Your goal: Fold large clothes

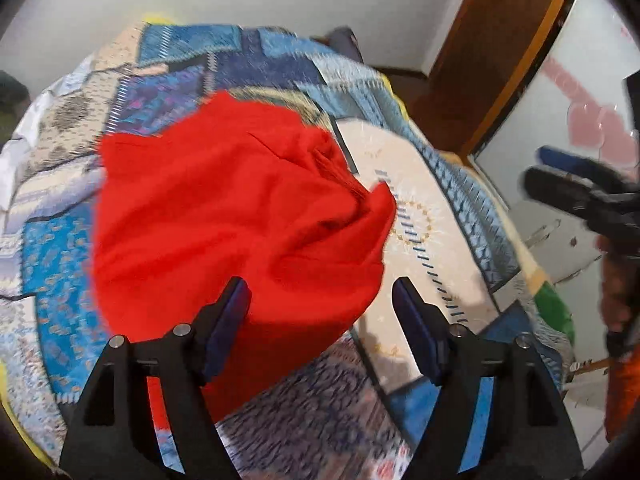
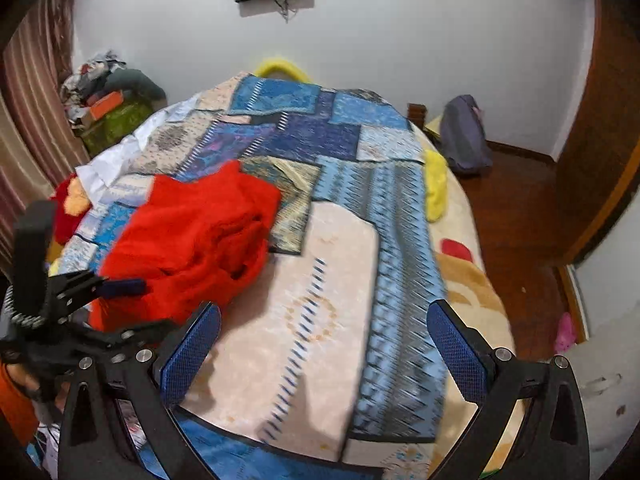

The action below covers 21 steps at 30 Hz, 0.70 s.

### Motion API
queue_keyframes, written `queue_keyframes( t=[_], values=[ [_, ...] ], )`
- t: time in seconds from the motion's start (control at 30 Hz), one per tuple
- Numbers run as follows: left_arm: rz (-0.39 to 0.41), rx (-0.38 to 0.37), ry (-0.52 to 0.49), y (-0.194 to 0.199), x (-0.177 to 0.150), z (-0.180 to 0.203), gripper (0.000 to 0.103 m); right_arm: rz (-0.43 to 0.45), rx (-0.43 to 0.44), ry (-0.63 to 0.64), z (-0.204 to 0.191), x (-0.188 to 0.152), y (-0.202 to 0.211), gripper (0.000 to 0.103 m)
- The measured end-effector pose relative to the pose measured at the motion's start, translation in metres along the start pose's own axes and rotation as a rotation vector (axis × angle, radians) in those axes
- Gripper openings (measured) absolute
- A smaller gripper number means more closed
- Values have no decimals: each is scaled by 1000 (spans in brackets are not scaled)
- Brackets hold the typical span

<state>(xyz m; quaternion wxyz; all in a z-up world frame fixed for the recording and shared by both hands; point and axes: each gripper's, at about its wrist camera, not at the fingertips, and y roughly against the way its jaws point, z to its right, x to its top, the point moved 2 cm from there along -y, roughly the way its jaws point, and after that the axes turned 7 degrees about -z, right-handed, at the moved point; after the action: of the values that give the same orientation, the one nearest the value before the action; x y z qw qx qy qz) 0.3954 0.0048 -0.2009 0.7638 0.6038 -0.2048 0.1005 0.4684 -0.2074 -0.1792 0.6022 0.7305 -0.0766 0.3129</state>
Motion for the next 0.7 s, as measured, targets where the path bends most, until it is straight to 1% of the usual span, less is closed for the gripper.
queue_keyframes(
  t=[0.07,0.1,0.13,0.17,0.2,0.23,0.3,0.33,0.37,0.4,0.43,0.5,0.53,0.57,0.6,0.63,0.7],
  values=[
    [54,25,46,26,-1,-20,85,1,50,9,-15,7,-2,103],
    [81,44,69,35,0,-31,87,1,84,17,-27,13,-5,103],
    [115,82,92,46,0,-46,92,-1,100,22,-34,16,-9,103],
    [128,107,102,48,0,-56,96,-7,130,35,-48,21,-17,103],
    [132,141,114,49,-1,-67,97,-15,148,49,-60,24,-25,103],
    [120,173,135,46,-3,-80,97,-26,162,65,-71,27,-34,103],
    [70,199,154,30,-9,-96,97,-61,172,90,-90,29,-56,103],
    [12,207,160,14,-16,-106,97,-97,163,90,-98,29,-73,103],
    [-25,206,164,3,-22,-110,97,-124,160,87,-102,28,-85,103],
    [-55,198,166,-7,-30,-115,97,-177,157,79,-106,24,-106,103],
    [-82,184,169,-18,-41,-118,97,-209,152,74,-107,21,-117,103],
    [-86,161,166,-26,-57,-118,99,-291,133,58,-103,5,-144,103],
    [-83,156,157,-29,-66,-118,103,-314,139,54,-99,-1,-151,103],
    [-80,155,144,-29,-74,-118,103,-340,153,42,-92,-11,-157,103],
    [-85,155,124,-30,-82,-117,103,-350,166,32,-85,-18,-159,103],
    [-91,160,114,-31,-87,-118,103,-339,168,37,-79,-23,-156,103],
    [-115,188,97,-35,-97,-120,103,-338,155,66,-69,-33,-147,103]
  ],
)
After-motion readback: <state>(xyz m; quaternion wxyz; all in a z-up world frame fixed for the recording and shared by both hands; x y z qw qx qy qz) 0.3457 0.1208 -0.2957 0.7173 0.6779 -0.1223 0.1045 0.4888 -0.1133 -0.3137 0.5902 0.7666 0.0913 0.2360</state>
